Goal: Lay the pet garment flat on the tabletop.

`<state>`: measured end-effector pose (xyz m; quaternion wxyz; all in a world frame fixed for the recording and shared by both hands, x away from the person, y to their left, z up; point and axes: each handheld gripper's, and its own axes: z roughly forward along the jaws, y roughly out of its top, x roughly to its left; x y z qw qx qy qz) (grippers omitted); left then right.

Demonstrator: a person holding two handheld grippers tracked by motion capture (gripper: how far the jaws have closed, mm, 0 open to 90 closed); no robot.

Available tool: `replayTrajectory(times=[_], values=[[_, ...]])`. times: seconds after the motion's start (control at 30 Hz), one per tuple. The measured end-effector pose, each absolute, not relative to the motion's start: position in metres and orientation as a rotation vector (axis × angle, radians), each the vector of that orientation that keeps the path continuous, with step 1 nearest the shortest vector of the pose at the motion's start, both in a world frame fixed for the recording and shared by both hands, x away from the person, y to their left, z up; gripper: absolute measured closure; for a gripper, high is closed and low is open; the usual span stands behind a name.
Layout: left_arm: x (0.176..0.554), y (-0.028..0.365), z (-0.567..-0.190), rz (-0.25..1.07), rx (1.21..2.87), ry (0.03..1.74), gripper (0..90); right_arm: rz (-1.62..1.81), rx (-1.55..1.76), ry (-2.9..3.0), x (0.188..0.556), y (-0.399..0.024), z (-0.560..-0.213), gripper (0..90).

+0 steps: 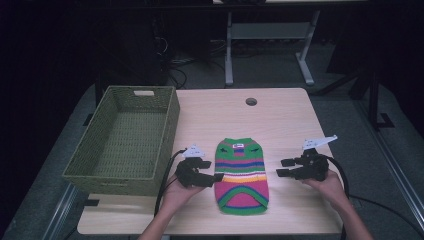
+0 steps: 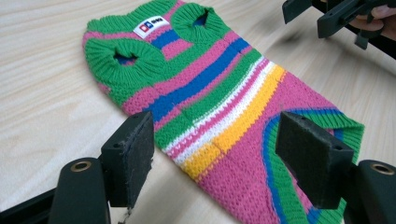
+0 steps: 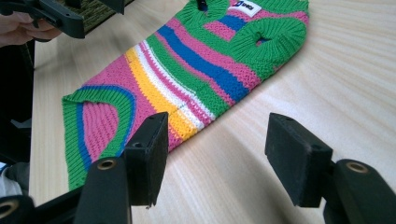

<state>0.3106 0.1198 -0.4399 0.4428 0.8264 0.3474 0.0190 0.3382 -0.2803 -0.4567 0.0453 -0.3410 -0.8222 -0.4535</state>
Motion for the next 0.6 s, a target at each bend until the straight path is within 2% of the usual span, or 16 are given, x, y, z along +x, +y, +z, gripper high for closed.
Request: replayTrajectory(times=[0.6], values=[[0.295, 0.129, -0.441, 0.082, 2.068, 0.843, 26.6, -1.393, -1.078, -2.533, 0.315, -0.298, -0.460, 36.9]])
